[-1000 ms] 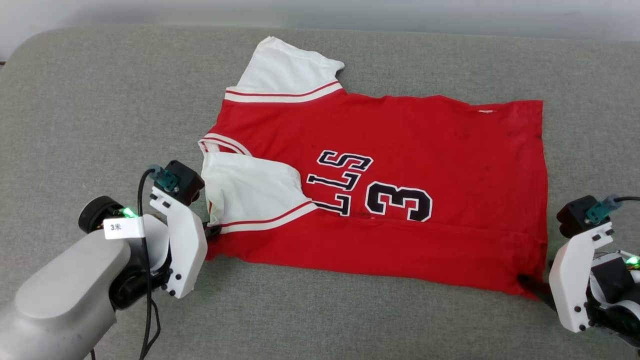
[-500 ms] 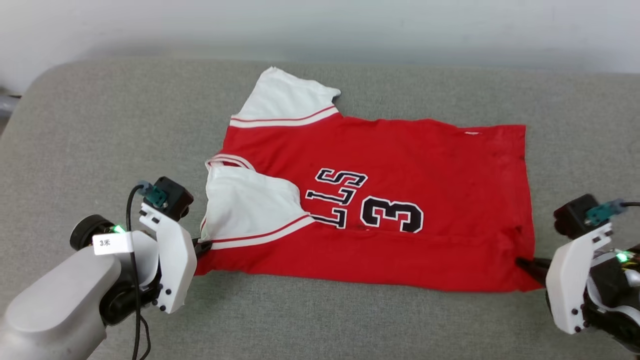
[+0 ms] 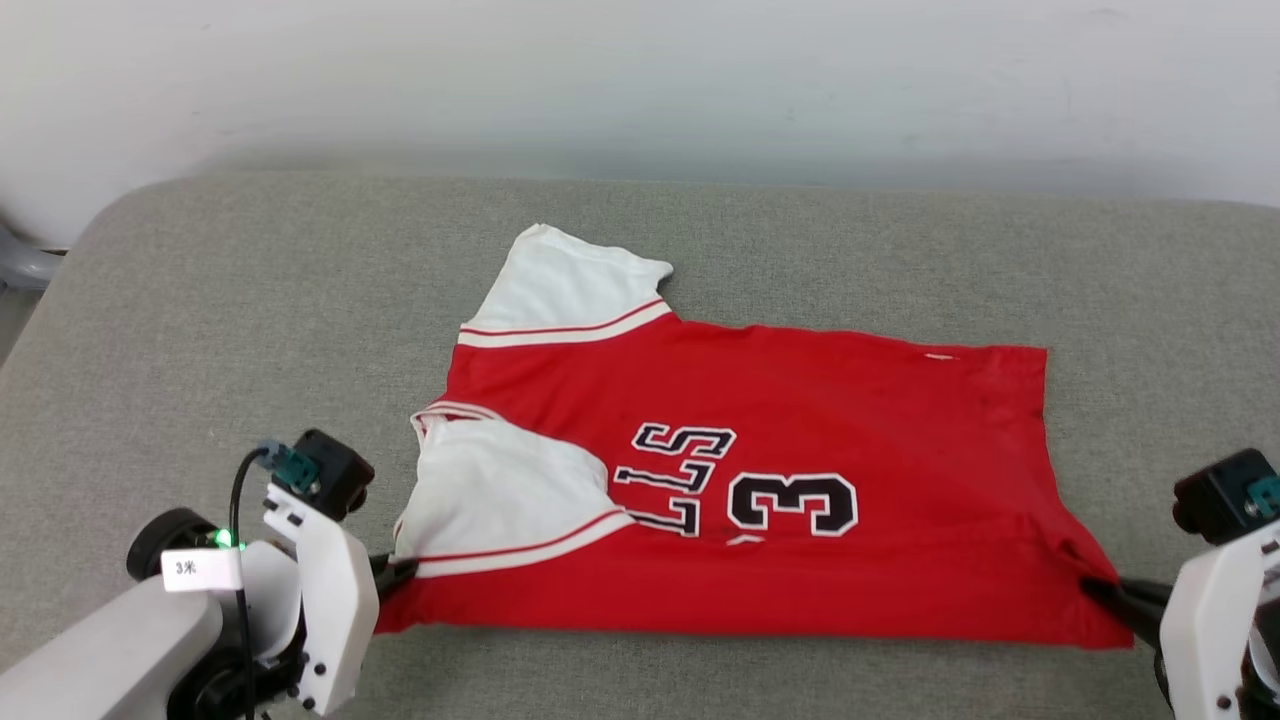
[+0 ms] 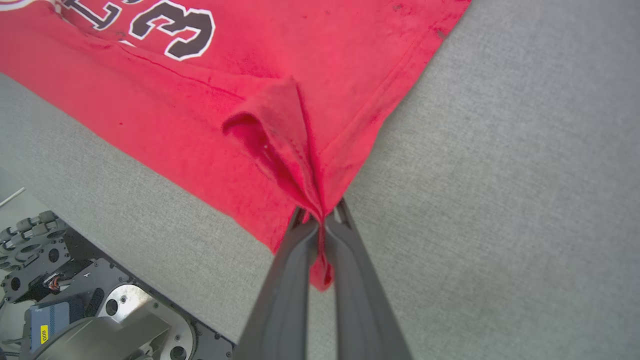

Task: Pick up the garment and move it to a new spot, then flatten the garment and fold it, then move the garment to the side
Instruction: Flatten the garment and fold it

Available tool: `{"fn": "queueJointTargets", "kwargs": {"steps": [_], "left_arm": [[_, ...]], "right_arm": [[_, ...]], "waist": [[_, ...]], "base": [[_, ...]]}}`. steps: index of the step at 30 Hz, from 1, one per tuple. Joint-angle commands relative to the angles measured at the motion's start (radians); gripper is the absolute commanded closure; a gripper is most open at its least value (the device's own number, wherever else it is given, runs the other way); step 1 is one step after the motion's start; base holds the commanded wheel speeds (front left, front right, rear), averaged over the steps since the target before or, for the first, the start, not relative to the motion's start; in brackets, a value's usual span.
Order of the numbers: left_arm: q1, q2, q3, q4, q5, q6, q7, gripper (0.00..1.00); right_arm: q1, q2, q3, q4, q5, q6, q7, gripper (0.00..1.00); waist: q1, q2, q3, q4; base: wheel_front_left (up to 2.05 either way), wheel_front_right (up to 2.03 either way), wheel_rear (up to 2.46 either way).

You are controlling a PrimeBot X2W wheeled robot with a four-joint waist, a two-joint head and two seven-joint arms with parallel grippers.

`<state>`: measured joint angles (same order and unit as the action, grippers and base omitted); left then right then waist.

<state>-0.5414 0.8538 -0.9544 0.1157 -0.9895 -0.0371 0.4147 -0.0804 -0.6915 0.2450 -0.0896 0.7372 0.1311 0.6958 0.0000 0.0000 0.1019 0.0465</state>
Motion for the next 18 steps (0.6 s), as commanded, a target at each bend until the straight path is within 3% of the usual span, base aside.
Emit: {"fn": "queueJointTargets", "kwargs": {"steps": [1,8,17,18], "left_arm": [[0.015,0.007,0.0,-0.004,-0.007,0.005,-0.002,1.0],[0.087,0.02,-0.019,-0.02,-0.023,0.028,-0.014,1.0],[0.127,-0.024,-0.037,0.071,-0.039,0.022,-0.039,1.0],[0.125,-0.028,-0.035,0.082,-0.034,0.027,-0.048,0.55]], "right_arm": [[0.018,-0.001,-0.009,-0.004,-0.001,-0.001,0.005,1.0],[0.139,0.028,-0.072,-0.01,-0.014,-0.001,0.055,1.0],[0.176,0.1,-0.051,0.118,-0.039,-0.001,0.012,1.0],[0.17,0.109,-0.051,0.129,-0.041,-0.001,-0.008,0.85]], "waist": [[0.0,0.0,0.0,0.0],[0.0,0.0,0.015,-0.003],[0.0,0.0,0.043,-0.003],[0.0,0.0,0.045,-0.003]], "base": [[0.0,0.0,0.0],[0.0,0.0,0.0],[0.0,0.0,0.0],[0.0,0.0,0.0]]}}
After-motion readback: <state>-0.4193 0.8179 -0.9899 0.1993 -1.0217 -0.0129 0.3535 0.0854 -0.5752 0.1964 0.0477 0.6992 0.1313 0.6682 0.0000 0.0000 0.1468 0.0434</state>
